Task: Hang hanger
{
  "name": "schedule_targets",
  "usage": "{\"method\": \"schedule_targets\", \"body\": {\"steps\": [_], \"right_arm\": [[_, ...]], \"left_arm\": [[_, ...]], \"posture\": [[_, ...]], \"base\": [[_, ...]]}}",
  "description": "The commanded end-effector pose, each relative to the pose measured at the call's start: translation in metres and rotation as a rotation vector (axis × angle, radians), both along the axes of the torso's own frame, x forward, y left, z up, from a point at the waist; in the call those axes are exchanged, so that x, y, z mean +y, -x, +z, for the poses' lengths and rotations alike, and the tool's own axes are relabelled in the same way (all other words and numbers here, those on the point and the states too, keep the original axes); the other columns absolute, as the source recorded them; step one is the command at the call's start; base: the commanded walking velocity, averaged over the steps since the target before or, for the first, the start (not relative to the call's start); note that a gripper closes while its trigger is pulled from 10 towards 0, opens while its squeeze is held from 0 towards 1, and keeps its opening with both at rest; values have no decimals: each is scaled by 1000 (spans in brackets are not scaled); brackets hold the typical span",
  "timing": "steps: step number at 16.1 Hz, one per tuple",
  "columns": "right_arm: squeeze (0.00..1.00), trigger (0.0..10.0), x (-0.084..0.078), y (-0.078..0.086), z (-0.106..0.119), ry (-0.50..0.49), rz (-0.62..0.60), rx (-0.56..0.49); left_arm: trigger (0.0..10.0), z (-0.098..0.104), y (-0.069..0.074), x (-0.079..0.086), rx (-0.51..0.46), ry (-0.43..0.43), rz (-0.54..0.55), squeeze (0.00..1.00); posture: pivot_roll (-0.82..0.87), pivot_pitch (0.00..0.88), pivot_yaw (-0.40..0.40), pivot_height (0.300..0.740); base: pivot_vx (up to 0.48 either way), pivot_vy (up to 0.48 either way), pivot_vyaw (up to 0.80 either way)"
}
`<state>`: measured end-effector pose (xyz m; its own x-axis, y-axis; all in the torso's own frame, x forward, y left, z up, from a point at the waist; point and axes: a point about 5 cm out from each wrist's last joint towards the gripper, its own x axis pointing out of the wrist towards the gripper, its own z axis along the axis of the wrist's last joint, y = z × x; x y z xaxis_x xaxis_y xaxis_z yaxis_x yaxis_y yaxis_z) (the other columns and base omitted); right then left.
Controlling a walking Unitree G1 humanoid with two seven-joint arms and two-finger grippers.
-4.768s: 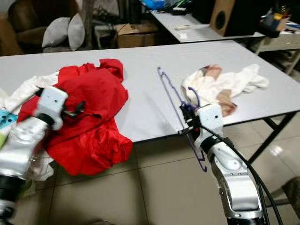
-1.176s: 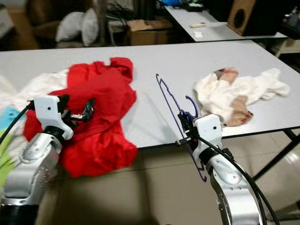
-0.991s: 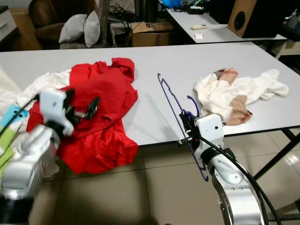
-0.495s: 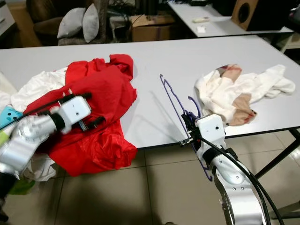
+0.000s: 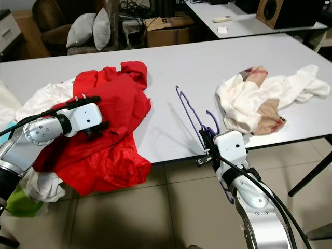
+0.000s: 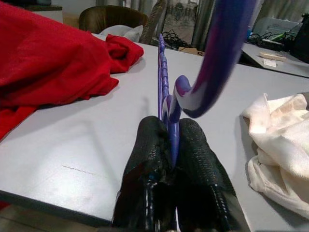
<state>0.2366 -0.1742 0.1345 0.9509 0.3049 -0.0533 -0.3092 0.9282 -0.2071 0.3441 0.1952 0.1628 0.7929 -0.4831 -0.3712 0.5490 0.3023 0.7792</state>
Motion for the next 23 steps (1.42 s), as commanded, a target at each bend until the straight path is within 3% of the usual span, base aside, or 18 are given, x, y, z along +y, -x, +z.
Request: {"method": "schedule_targets", "body": {"steps": [1,2,7,9,15,17,21,23], "right_arm": [[0,10000,3,2,1,2,3,-14],[0,10000,4,2,2,-1,4,-15],[0,10000,5,-1,2,0,19,-16],[0,10000,9,-2,1,-2,36,-17],[0,10000,12,-7,1,-1,61,-20],[0,10000,12,-7,1,0,64,-23],[0,10000,11,-8,2,4,67,-27],[0,10000,11,-8,3,5,67,-28]], "left_arm": [[2706,4,0,6,1,0,-5,0],[0,5,2,8,23,-1,-20,0],[0,4,3,27,82,-88,19,0],[0,1,8,35,149,-117,21,0],[0,-4,-1,46,145,-188,118,0],[0,-3,-5,47,133,-178,154,0],[0,3,-10,36,142,-70,124,0],[0,6,-14,40,116,-86,169,0]], "posture": [[-93,0,113,740],[-92,0,117,740],[-75,0,108,740],[-67,0,101,740],[-57,0,96,740],[-60,0,96,740],[-67,0,96,740],[-70,0,97,740]], "base": [[0,0,0],[0,0,0],[0,0,0],[0,0,0],[0,0,0],[0,0,0],[0,0,0],[0,0,0]]}}
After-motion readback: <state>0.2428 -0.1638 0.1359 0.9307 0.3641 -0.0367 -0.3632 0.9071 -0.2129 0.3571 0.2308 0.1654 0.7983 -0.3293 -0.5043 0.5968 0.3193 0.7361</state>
